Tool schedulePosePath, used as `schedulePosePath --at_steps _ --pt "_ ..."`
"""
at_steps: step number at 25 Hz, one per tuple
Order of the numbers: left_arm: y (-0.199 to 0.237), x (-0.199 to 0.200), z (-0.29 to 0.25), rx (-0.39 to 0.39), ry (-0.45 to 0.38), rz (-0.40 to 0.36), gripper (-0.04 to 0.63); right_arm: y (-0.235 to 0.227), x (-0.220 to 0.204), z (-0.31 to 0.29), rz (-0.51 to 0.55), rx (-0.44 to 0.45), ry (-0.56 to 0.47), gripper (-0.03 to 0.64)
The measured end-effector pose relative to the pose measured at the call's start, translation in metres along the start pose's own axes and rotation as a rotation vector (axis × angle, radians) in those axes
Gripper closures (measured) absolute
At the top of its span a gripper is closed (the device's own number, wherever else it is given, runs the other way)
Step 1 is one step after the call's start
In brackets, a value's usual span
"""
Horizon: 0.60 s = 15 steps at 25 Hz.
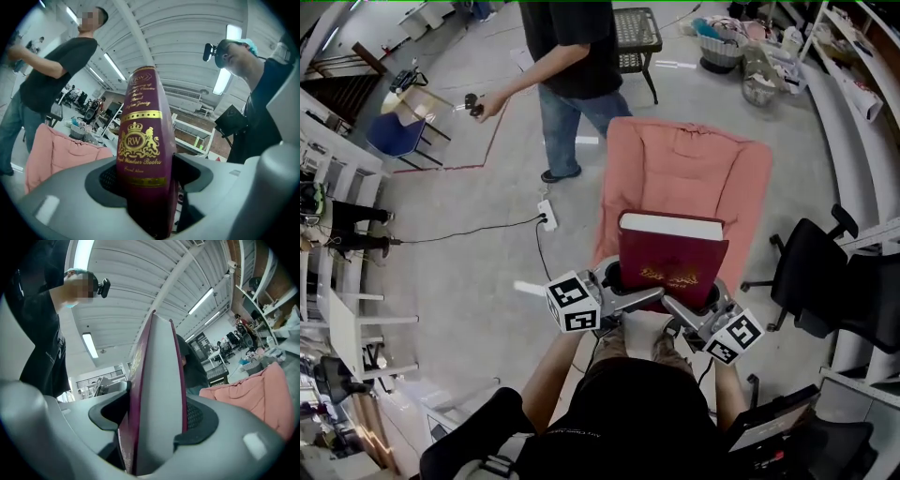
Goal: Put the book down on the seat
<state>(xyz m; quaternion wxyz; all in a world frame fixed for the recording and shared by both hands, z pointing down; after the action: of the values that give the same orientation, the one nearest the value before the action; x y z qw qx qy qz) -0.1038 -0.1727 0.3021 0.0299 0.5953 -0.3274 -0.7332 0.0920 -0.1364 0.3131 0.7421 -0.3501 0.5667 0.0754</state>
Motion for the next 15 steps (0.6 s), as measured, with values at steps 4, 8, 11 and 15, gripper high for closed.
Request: schedulePosePath --at_steps 4,8,11,15 --pt "0.026 0.004 0.008 0.009 -0.010 0.030 0.278 -0.006 -0.003 -0.024 0.016 -0.024 0.043 0.282" --pt "0.046 -0.007 0.007 0.009 0.009 0.083 0.275 -0.015 -0.017 -0.028 -0.020 -0.072 0.068 0.282" --pt "0.054 -0.021 0.008 0.009 0.047 0.121 0.272 -0.018 -0.032 -0.023 -0.062 -0.122 0.095 0.282" --pt "0.065 -0.042 0.010 0.046 0.085 0.157 0.267 -0.027 -0.054 -0.020 -0.106 -0.144 0.132 0.282"
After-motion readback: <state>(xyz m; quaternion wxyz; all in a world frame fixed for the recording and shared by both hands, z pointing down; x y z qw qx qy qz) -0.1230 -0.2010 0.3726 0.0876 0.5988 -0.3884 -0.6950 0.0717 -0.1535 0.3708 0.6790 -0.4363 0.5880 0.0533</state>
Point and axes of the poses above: the fingertips, and each gripper's own axes: z backward along the fingers, y to its left, x out of its top, the point moved 9 cm from there along z, backward along the fingers, and after that the axes turned 7 degrees about -y, right-handed, at the moved point
